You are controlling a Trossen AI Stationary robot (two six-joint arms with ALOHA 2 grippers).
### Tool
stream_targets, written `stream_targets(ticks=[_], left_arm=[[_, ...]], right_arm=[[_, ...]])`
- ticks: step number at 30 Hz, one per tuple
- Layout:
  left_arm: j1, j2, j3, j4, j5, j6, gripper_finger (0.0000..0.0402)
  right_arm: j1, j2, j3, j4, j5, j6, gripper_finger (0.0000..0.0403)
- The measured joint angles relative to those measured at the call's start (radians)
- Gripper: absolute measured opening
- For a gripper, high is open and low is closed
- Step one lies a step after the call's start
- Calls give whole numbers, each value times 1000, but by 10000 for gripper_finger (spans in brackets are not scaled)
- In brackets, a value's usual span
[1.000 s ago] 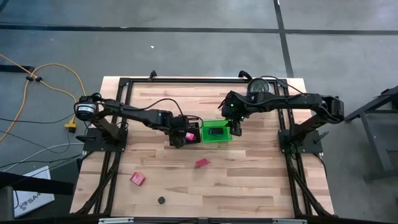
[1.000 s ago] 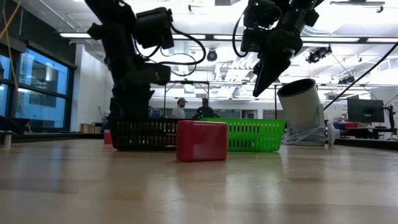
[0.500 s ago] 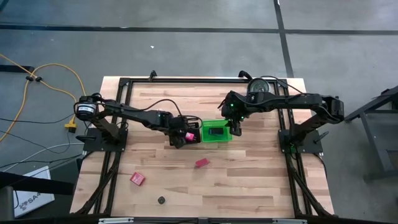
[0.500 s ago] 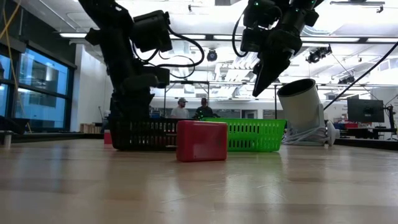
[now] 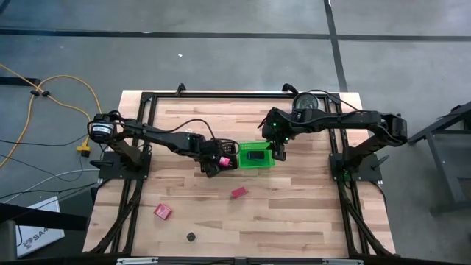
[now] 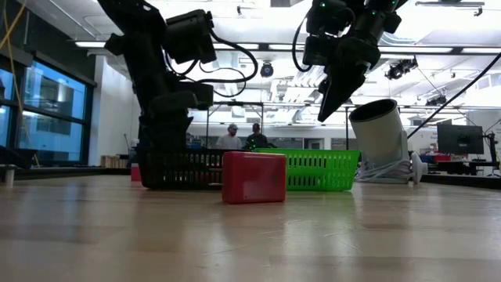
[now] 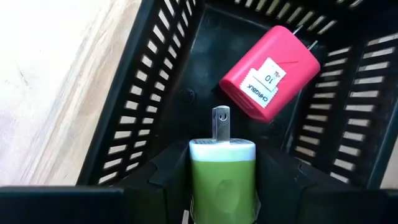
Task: Pick & Place Office items
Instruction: Put the green charger adapter into the black bin, then put the pink charger adapter into the black bin
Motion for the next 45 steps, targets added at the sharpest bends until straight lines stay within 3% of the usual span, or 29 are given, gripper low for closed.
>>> stream_targets(ticks=[19,30,45], left_arm=[[1,0,0,-11,-14,6,153],[1,0,0,-11,-23,18,210],[1,0,1,-4,-25,67,213]], right_arm=[[0,0,0,-1,0,23,145],[0,0,0,0,0,23,145],[0,0,0,5,0,23,145]])
